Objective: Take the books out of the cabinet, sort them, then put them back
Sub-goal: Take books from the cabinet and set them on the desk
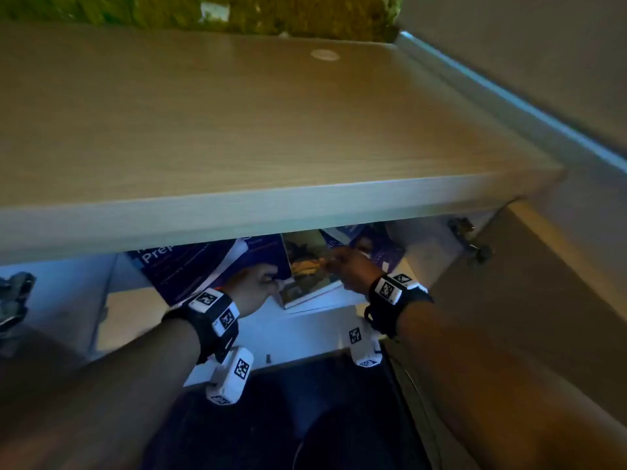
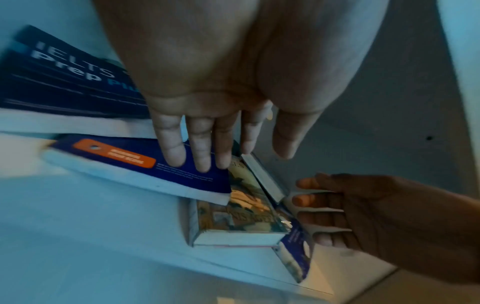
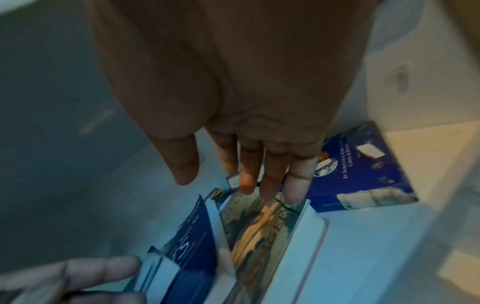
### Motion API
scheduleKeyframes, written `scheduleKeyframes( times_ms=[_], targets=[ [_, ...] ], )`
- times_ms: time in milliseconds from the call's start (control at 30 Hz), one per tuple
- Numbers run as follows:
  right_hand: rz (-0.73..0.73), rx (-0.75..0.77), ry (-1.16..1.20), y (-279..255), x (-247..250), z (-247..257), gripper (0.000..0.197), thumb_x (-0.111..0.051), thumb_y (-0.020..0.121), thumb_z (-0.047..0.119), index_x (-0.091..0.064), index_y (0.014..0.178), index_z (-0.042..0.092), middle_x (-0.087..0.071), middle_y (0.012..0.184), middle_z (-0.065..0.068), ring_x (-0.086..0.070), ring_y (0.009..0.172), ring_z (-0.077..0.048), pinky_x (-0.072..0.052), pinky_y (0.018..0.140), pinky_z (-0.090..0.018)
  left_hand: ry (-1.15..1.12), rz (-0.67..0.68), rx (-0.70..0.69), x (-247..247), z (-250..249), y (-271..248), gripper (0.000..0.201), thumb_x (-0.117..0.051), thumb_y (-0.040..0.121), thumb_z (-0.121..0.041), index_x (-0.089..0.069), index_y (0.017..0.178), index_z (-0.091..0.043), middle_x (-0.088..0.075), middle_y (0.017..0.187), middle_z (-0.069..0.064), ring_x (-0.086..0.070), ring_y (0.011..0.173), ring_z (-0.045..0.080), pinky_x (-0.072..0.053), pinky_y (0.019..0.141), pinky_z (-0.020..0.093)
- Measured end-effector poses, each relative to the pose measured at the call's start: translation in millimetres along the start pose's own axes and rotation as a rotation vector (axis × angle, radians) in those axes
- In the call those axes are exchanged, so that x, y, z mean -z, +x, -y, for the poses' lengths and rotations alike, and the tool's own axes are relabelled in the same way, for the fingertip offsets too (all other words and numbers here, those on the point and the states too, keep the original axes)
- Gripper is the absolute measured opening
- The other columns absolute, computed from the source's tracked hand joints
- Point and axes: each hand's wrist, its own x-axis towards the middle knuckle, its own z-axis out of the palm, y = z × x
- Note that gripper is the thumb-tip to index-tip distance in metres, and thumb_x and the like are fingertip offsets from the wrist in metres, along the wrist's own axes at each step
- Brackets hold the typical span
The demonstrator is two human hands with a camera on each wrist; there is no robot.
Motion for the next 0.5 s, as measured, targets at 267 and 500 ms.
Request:
scheduleKeyframes(
  times_ms=[267, 500],
  targets=[
    [-0.174, 0.006, -0.046, 108.1, -21.8, -48.4, 0.059, -0.072, 0.09, 0.046, -0.055, 0.138, 0.016, -0.055, 0.135, -0.005, -0.053, 0.127, -0.023, -0.04, 0.104, -0.031, 0.528, -0.259, -0.134, -36.9, 44.0, 110.6, 0.085, -0.051, 0.082, -0.069, -0.028, 0.153, -0.027, -0.025, 0.162, 0.008, -0.027, 0.147, 0.028, -0.028, 0.118, 0.038],
    [-0.183, 0.058, -0.151, 145.7, -46.1, -63.9, 0.054, -0.06, 0.095, 0.049, -0.061, 0.133, 0.01, -0.063, 0.136, -0.012, -0.058, 0.126, -0.031, -0.047, 0.105, -0.038, 0.71, -0.257, -0.177, -57.7, 71.7, 146.7, 0.12, -0.02, 0.062, -0.1, 0.015, 0.157, -0.034, 0.024, 0.165, 0.005, 0.021, 0.152, 0.026, 0.007, 0.123, 0.052]
  ],
)
